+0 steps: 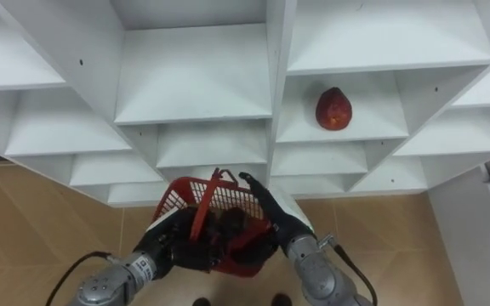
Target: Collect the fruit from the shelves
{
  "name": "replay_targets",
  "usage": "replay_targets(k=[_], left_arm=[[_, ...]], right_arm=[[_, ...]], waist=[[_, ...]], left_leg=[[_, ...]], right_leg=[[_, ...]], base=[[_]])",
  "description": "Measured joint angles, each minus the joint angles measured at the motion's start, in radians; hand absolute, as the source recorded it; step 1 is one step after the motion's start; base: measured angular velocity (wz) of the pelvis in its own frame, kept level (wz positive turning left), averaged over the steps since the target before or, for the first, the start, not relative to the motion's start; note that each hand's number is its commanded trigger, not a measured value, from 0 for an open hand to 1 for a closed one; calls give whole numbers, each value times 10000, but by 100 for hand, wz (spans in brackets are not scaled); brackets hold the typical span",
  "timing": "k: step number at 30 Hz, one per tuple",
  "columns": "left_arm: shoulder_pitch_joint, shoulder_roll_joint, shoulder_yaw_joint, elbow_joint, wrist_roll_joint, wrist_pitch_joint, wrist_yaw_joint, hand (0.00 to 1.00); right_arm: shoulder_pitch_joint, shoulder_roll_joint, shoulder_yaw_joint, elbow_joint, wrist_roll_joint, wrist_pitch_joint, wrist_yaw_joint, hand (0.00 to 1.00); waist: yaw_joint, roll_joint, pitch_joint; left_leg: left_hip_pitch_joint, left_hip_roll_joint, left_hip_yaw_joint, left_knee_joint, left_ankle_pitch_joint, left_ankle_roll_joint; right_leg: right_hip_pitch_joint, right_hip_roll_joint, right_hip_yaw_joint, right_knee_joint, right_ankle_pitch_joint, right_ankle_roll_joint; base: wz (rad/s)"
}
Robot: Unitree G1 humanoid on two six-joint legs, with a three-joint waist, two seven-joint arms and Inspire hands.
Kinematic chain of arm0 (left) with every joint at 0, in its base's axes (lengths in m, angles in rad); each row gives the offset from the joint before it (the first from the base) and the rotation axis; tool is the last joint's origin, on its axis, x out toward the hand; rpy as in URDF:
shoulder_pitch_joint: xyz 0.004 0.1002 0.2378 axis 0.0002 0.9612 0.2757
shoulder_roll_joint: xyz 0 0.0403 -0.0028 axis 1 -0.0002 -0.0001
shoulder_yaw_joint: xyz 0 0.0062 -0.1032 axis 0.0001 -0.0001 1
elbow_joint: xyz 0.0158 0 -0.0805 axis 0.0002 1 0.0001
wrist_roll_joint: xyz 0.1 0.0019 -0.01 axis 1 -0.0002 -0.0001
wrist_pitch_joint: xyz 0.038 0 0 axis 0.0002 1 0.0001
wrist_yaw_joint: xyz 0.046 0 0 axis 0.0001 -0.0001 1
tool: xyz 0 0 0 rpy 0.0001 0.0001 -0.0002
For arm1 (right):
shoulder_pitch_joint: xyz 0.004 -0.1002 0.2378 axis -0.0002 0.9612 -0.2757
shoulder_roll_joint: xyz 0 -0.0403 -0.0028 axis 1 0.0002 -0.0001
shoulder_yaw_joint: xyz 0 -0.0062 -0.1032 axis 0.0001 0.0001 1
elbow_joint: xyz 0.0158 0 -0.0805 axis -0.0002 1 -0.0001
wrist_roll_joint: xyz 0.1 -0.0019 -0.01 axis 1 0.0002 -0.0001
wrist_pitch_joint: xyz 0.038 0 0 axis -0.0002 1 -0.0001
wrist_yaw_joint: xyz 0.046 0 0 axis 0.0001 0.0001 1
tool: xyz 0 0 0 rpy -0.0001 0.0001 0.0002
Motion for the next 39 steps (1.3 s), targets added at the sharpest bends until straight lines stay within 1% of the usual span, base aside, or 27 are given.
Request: replay_targets(k=[5, 9, 11, 15, 16, 19, 21, 23, 29, 33, 35, 39], left_arm=[[166, 13, 290, 0, 371, 3, 265, 100], [214, 25, 596, -1, 375, 3, 403, 100], [220, -20, 864, -2, 377, 3, 439, 100], [234, -128, 1131, 18, 370, 1, 521, 100], [245, -155, 1153, 32, 369, 1, 553, 100], [300, -195, 1191, 74, 367, 2, 618, 100], [316, -213, 1192, 176, 366, 3, 620, 100], [378, -200, 1193, 253, 361, 68, 631, 100], [761, -183, 1201, 252, 400, 132, 665, 100], [783, -263, 1283, 253, 576, 189, 662, 100], [788, -263, 1290, 253, 575, 189, 661, 100], [773, -263, 1290, 250, 574, 189, 641, 100]], right_arm=[[273, -30, -386, -928, 279, 1, -51, 0], [444, -35, -597, -1261, 695, -4, -217, 0], [671, -39, -722, -1597, 979, -7, -410, 0], [861, -33, -976, -1831, 987, -73, -766, 0], [865, -47, -1024, -1826, 995, -94, -962, 0], [870, -44, -1134, -1827, 1011, -127, -1492, 0], [876, -40, -1217, -1832, 989, -131, -1832, 0], [977, -26, -1288, -1828, 905, -203, -2381, 0], [1122, -20, -1384, -1844, 861, -328, -3502, 0], [1078, 0, -1565, -1859, 814, -386, -3962, 0], [1037, 83, -1776, -1858, 814, -627, -4290, 0], [968, 115, -1847, -1858, 815, -842, -4829, 0]], waist=[[-8, 2, -6], [-34, -1, -13], [-38, -9, -19], [-61, -40, -39], [-71, -56, -49], [-112, -147, -123], [-112, -184, -147], [-111, -188, -150], [-234, -188, -150], [-232, -189, -150], [-223, -188, -149], [-230, -189, -149]], left_leg=[[2, 1, 26, -32, 0, 0], [8, 1, 41, -25, 0, 0], [11, 1, 41, -22, 0, 0], [85, -8, 58, -37, 0, 1], [133, -9, 70, -45, 1, 2], [175, -5, 69, -44, 2, 2], [182, -5, 71, -41, 2, 3], [236, -6, 75, -43, 3, 4], [438, -11, 117, -213, 11, 1], [439, -10, 187, -248, 12, 1], [442, -8, 240, -264, 12, 2], [452, -6, 268, -305, 12, 2]], right_leg=[[-8, 9, 37, -33, 18, 4], [-6, 4, 38, -25, 20, 3], [-5, 4, 52, -25, 21, 2], [31, 1, 90, -5, 26, 6], [70, 1, 97, -4, 26, 6], [113, 3, 93, 3, 29, 4], [122, 3, 97, 4, 40, 8], [203, 4, 98, -33, 50, 16], [335, 7, 107, -68, 45, 23], [288, 8, 157, -66, 45, 24], [258, 8, 176, -66, 45, 24], [248, 8, 176, -92, 45, 24]], base=[[0], [0], [0], [-1], [0], [0], [0], [0], [-1], [-5], [-6], [-1]])
